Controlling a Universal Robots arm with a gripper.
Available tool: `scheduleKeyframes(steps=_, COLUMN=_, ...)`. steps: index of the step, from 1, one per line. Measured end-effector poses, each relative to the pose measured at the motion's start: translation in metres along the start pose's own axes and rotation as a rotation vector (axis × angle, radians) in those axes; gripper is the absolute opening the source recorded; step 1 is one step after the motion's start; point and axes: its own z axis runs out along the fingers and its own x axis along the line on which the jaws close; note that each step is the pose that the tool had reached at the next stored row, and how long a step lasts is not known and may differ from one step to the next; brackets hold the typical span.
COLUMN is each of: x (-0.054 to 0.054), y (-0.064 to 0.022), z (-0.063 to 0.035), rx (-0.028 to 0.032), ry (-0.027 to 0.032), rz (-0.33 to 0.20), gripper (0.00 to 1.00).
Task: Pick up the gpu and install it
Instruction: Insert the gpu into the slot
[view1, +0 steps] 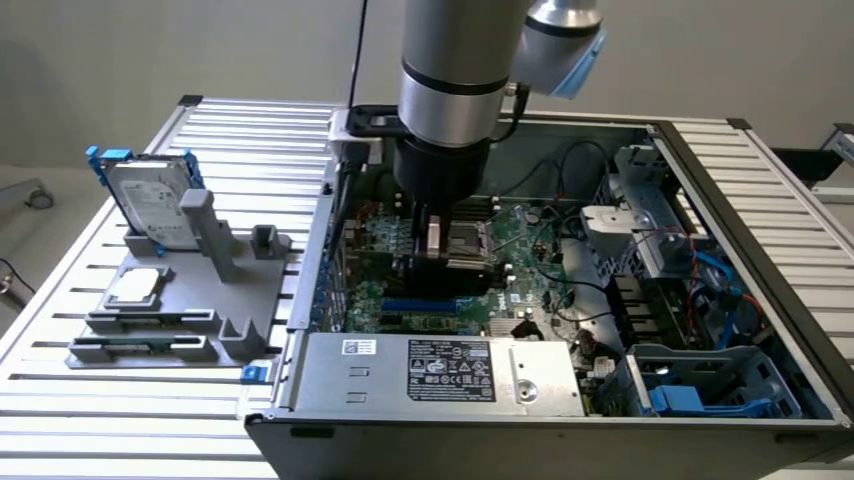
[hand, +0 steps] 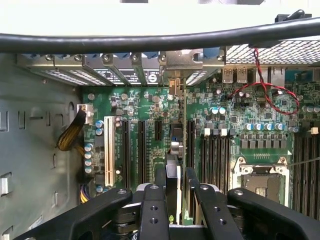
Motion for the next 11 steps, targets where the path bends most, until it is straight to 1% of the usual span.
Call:
scheduleKeyframes(steps=5, x=0.0001, y=0.0015, z=0.0036, rx=0.0042, ry=-0.0009, rz=0.0, gripper=0.27)
scheduleKeyframes(steps=11, x=0.0002, y=0.0015, z=0.0055, rx=0.0053, ry=-0.0009, rz=0.0, gripper=0.27)
